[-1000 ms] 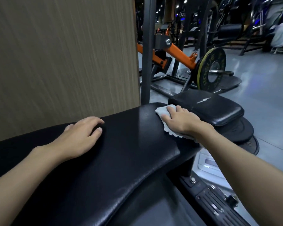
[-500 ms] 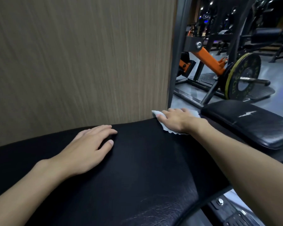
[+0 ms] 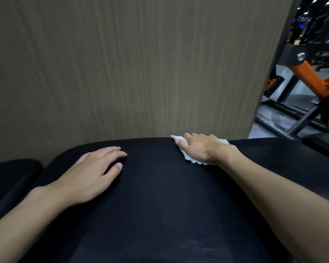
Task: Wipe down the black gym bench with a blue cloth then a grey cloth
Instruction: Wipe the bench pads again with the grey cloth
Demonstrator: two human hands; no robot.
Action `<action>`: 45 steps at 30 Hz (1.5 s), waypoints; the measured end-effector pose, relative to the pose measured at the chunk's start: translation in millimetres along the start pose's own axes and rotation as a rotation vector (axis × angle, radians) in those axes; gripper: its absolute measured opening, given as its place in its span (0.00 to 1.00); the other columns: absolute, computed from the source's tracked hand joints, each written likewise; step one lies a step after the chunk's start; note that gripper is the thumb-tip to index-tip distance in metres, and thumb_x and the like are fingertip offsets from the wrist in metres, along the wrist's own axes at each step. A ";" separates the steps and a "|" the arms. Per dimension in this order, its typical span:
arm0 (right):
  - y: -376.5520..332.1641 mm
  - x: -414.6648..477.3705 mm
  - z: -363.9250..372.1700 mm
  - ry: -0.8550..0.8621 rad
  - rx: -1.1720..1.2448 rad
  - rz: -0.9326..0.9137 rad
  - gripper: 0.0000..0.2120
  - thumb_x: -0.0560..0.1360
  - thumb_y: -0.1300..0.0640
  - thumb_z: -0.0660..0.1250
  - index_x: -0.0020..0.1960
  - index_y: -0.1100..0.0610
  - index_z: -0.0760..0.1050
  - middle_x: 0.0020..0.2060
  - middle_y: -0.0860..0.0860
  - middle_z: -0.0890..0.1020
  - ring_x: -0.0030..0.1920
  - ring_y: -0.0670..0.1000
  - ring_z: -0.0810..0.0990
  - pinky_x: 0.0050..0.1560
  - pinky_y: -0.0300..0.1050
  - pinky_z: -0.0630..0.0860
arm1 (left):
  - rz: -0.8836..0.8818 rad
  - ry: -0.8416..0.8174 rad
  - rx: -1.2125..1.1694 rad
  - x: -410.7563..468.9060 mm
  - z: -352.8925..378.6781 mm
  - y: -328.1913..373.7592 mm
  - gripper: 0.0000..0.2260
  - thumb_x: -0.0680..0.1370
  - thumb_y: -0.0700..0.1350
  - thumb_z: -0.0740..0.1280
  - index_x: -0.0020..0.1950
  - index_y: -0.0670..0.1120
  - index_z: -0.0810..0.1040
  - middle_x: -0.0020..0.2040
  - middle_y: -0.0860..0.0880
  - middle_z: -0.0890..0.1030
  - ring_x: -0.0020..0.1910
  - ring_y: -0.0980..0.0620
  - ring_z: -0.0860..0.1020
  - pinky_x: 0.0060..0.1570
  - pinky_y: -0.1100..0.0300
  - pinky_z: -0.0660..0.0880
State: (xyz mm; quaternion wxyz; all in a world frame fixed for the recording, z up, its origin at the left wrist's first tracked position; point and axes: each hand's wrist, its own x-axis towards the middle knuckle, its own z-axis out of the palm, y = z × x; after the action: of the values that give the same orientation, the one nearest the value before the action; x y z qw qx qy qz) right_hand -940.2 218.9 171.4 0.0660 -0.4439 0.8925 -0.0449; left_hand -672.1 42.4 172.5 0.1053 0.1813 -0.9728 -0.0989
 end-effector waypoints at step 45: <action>-287.6 -122.1 59.4 -0.051 -0.086 -1.007 0.30 0.76 0.34 0.37 0.75 0.38 0.58 0.77 0.41 0.55 0.78 0.46 0.45 0.76 0.59 0.41 | -0.550 0.280 -0.379 -162.4 -48.9 -95.7 0.16 0.80 0.39 0.55 0.58 0.48 0.80 0.63 0.56 0.74 0.65 0.58 0.70 0.63 0.66 0.60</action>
State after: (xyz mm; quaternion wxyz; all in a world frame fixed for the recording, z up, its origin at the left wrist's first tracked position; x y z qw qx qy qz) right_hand -631.7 142.1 162.2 0.0395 -0.8227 0.5666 -0.0234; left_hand -480.5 8.0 169.8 0.2388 0.4254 -0.8280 -0.2765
